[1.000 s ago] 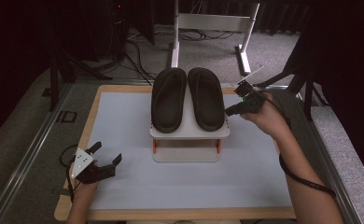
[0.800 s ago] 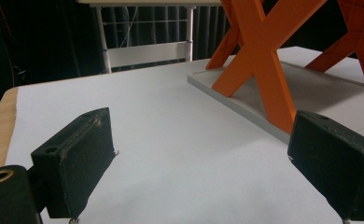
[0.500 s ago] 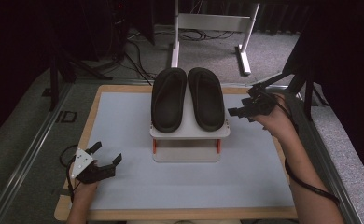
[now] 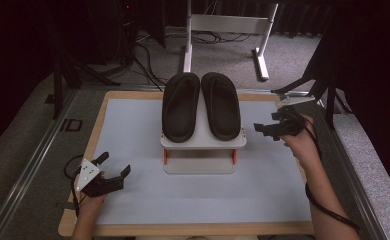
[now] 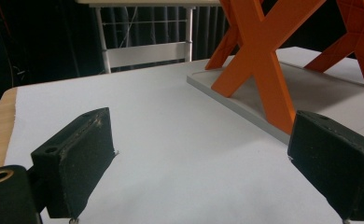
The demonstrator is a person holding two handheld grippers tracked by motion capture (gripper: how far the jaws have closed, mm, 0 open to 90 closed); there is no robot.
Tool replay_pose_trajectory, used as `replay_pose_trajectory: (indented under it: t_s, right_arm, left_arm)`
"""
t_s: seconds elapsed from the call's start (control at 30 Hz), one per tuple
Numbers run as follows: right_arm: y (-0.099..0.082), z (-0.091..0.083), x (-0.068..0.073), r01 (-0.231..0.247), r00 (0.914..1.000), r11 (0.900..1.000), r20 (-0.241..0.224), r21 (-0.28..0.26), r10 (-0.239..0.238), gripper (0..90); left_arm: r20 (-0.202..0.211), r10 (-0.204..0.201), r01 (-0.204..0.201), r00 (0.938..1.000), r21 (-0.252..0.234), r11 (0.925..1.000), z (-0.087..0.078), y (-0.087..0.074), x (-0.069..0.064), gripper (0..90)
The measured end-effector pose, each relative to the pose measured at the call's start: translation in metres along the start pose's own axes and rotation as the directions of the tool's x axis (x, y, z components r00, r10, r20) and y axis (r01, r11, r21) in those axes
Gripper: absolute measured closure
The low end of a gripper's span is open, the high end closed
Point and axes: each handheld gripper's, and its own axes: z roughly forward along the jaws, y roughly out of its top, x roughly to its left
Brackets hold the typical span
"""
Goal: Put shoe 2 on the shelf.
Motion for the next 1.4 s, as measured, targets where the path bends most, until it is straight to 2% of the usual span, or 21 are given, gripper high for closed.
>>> replay_pose_trajectory:
  t_s: [0.3,0.33,0.7,0.83,1.07,1.27,1.4]
  right_arm:
    - [-0.035,0.016,-0.011,-0.026,0.9995,0.9991,0.015,-0.034,0.026,13.9]
    - [-0.045,0.021,-0.014,-0.028,0.9992,0.9992,0.029,-0.027,0.029,13.8]
    - [-0.087,0.035,-0.022,-0.063,0.9963,0.9974,0.056,-0.035,0.065,13.4]
    - [-0.101,0.039,-0.024,-0.074,0.9949,0.9970,0.068,-0.023,0.075,13.3]
    - [-0.124,0.040,-0.024,-0.089,0.9911,0.9957,0.098,-0.026,0.091,12.6]
    - [-0.141,0.033,-0.023,-0.098,0.9881,0.9940,0.114,-0.048,0.103,12.5]
    - [-0.148,0.029,-0.020,-0.096,0.9877,0.9944,0.120,-0.044,0.101,12.5]
  left_arm:
    - [-0.001,0.000,0.000,1.0000,0.000,1.0000,0.000,0.000,0.000,7.4]
    - [-0.001,0.000,0.000,1.0000,0.000,1.0000,0.000,0.000,0.000,7.4]
    - [0.000,-0.004,0.004,1.0000,-0.001,1.0000,0.000,0.000,0.000,7.4]
    - [-0.001,-0.003,0.003,1.0000,-0.002,1.0000,0.000,0.000,0.000,7.4]
    - [0.003,-0.004,0.004,1.0000,-0.003,1.0000,0.000,0.000,0.000,7.4]
    - [0.003,-0.005,0.005,1.0000,-0.003,1.0000,0.000,0.000,0.000,7.4]
    - [0.003,-0.005,0.005,1.0000,-0.003,1.0000,0.000,0.000,0.000,7.4]
